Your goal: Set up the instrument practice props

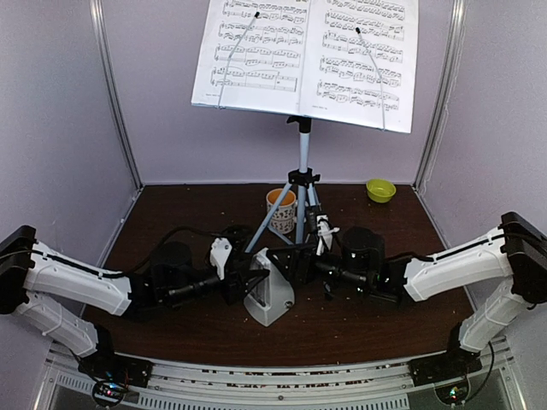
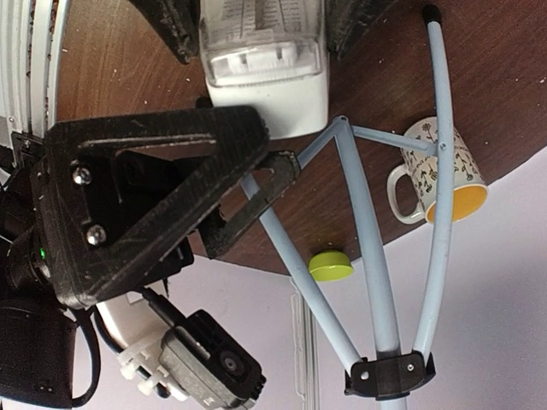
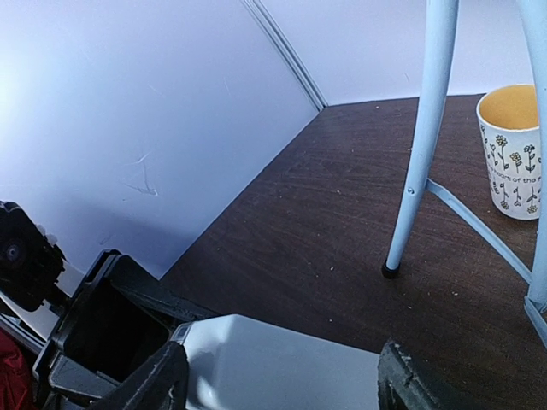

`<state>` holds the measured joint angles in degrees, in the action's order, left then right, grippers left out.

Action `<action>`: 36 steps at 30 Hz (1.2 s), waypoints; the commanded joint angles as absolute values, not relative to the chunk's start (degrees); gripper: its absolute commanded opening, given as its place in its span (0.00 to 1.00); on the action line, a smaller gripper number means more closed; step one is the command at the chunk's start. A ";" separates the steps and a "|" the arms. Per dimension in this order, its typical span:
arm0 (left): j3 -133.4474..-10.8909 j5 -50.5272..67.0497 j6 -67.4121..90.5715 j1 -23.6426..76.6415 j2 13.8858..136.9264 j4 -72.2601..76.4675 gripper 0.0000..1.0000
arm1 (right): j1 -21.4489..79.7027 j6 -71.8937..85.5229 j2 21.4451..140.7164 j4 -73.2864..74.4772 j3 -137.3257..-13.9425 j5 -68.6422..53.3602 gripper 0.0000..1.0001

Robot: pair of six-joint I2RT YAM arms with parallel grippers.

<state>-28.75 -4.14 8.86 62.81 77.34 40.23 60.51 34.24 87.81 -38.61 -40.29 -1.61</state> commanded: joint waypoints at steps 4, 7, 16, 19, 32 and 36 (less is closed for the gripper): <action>-26.70 -1.53 1.19 63.45 77.75 51.90 0.26 | 60.04 32.22 93.45 -34.89 -36.13 0.54 0.75; -25.71 -1.30 0.30 63.50 77.96 54.29 0.23 | 60.11 32.17 94.33 -35.12 -35.81 0.62 0.74; -23.20 0.29 -3.42 64.05 77.52 58.19 0.21 | 60.03 31.09 95.32 -33.87 -35.64 1.65 0.74; -22.12 1.31 -3.88 64.16 77.81 59.47 0.21 | 60.04 30.81 95.30 -33.37 -35.63 1.93 0.73; -14.22 0.63 1.71 64.16 78.63 72.97 0.20 | 60.10 30.06 95.24 -32.28 -36.14 2.08 0.73; -14.68 0.43 4.69 63.63 75.30 71.46 0.20 | 60.04 29.87 94.60 -32.09 -36.42 1.55 0.73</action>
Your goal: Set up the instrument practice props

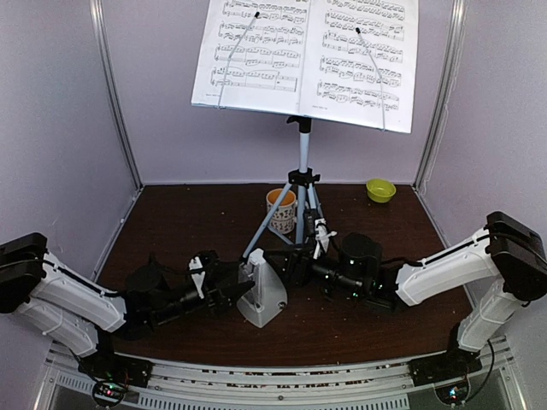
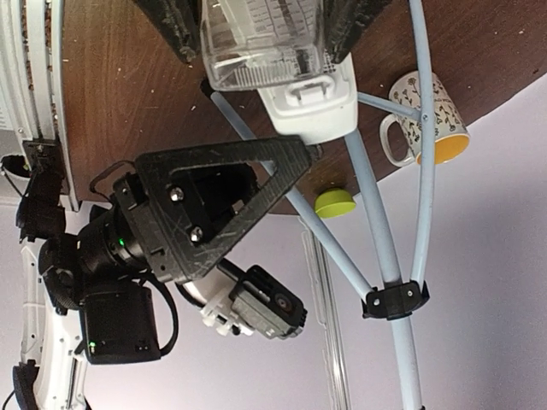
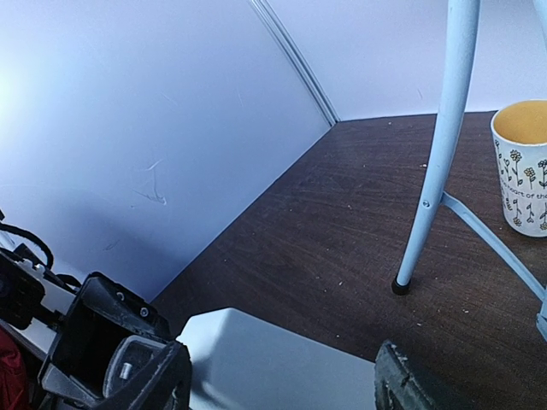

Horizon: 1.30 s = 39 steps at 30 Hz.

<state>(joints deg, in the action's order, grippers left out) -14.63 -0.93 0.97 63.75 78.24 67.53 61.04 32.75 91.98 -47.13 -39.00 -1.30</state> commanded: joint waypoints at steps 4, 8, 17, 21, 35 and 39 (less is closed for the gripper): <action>-15.12 2.18 7.04 61.35 71.01 66.65 0.21 | 60.04 29.67 94.27 -31.73 -37.14 0.95 0.73; -15.13 2.40 8.31 58.87 66.05 60.76 0.21 | 60.13 29.54 93.84 -31.67 -37.66 0.42 0.74; -21.12 -6.54 15.91 47.44 53.72 25.89 0.23 | 60.84 28.12 89.35 -28.61 -41.13 -2.49 0.79; -30.12 -7.33 17.99 40.87 55.94 6.04 0.23 | 61.06 27.63 87.18 -26.50 -43.30 -3.39 0.82; -49.11 -1.61 21.08 26.76 78.16 -16.25 0.23 | 61.38 26.37 77.67 -20.97 -45.20 -3.72 0.86; -51.93 1.68 20.79 23.89 86.01 -16.46 0.24 | 61.40 26.78 75.65 -20.71 -42.20 -2.90 0.86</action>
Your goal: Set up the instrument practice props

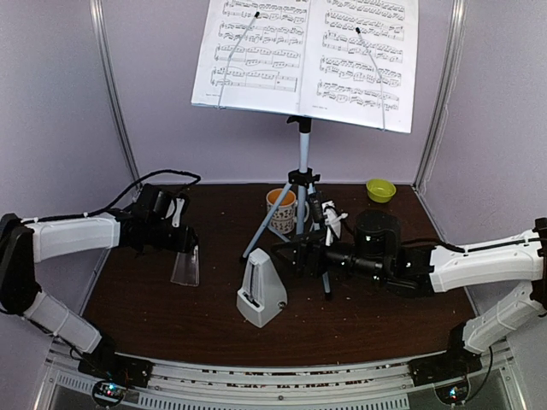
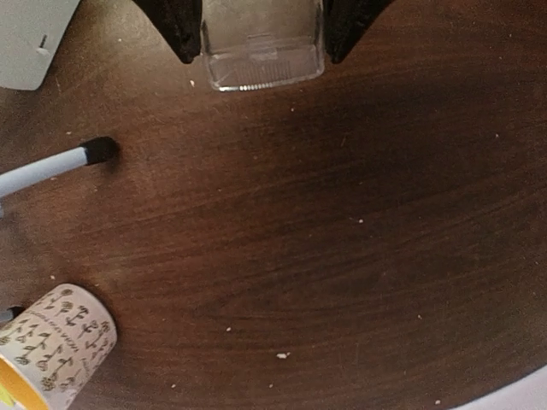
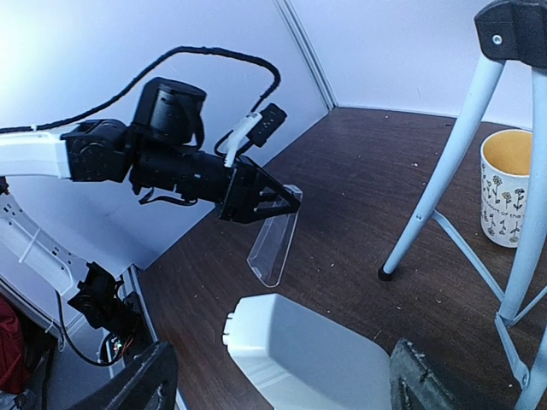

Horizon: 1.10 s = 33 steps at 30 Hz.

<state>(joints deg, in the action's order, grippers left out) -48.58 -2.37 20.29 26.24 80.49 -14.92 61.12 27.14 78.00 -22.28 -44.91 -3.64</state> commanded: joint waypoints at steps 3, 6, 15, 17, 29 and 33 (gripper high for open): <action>-54.30 2.82 20.57 23.18 90.48 -16.77 0.27 | 61.44 27.17 74.98 -20.71 -40.70 -2.62 0.86; -56.15 2.68 20.52 23.07 93.38 -16.60 0.36 | 61.62 27.38 74.80 -20.36 -39.85 -2.60 0.86; -55.60 0.82 19.11 22.97 90.59 -15.17 0.89 | 63.63 27.83 74.18 -19.13 -35.81 -0.87 0.85; -53.27 2.28 18.52 23.38 87.02 -12.68 0.89 | 64.56 28.04 74.75 -18.58 -35.32 0.10 0.83; -35.61 10.08 18.76 35.55 78.68 7.18 0.42 | 66.88 28.39 82.77 -17.18 -39.71 6.00 0.38; -34.33 11.08 20.04 38.56 80.63 12.73 0.37 | 66.88 28.54 86.00 -17.24 -41.82 6.91 0.28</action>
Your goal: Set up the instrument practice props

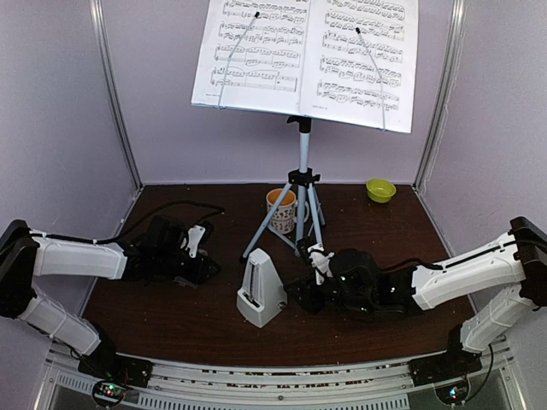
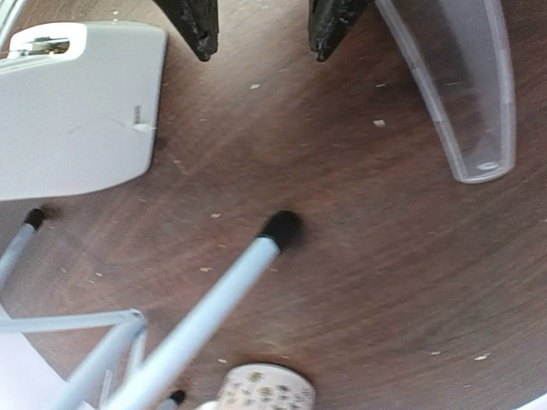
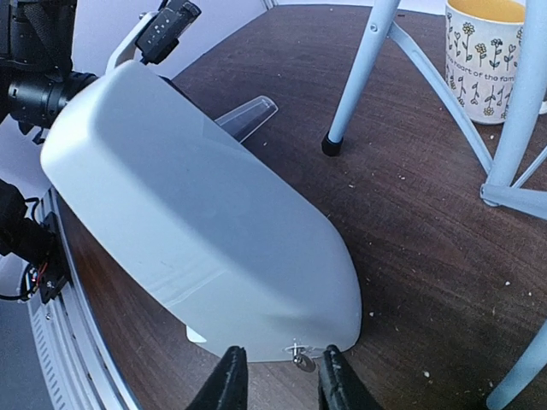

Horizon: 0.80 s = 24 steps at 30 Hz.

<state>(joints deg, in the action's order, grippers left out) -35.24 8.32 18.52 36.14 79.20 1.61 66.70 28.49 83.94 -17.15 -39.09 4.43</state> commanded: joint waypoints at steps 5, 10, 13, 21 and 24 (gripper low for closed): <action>-33.91 12.78 21.13 41.19 85.06 17.63 0.34 | 66.85 28.82 88.72 -17.64 -43.24 7.34 0.26; -33.08 14.34 21.68 44.06 87.52 22.04 0.31 | 66.61 28.51 90.85 -17.68 -44.67 7.70 0.25; -31.89 13.96 22.53 45.75 87.55 24.39 0.30 | 66.24 28.06 91.87 -17.57 -45.78 8.15 0.24; -28.28 12.84 26.53 48.25 88.97 32.14 0.27 | 63.63 26.77 94.81 -18.76 -49.09 6.82 0.24; -28.62 12.58 27.35 48.96 89.97 34.35 0.27 | 62.61 26.25 95.42 -18.89 -49.81 6.63 0.24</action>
